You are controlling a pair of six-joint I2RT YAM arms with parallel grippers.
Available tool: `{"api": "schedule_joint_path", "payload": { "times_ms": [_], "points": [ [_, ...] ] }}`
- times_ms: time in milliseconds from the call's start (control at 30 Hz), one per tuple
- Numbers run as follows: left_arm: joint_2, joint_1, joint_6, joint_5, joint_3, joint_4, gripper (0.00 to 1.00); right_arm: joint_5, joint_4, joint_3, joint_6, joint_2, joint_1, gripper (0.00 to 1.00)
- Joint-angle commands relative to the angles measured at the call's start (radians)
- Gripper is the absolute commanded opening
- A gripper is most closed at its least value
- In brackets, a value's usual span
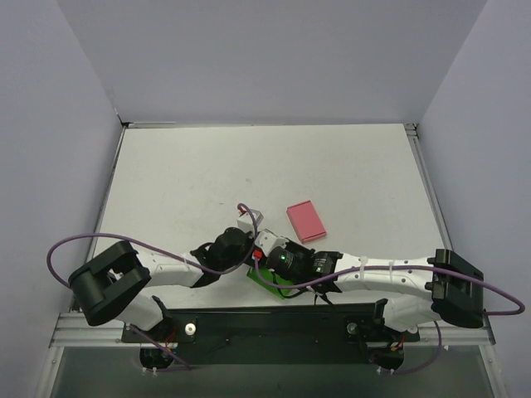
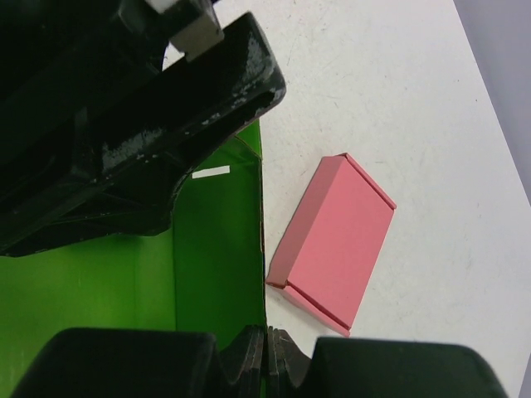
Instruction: Fold the paper box
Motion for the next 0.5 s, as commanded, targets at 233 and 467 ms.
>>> {"api": "schedule_joint_path", "payload": {
  "times_ms": [233,467],
  "points": [
    [-0.085,-0.028,0.037,-0.005,0.023,0.002,0.5,0.036,0.032,-0.005,0.017,-0.011,0.01,0.0],
    [-0.235,-0.026,0.002,-0.039,0.043,-0.193,0.53,0.06,0.056,-0.02,0.002,-0.043,0.014,0.0]
  ]
}}
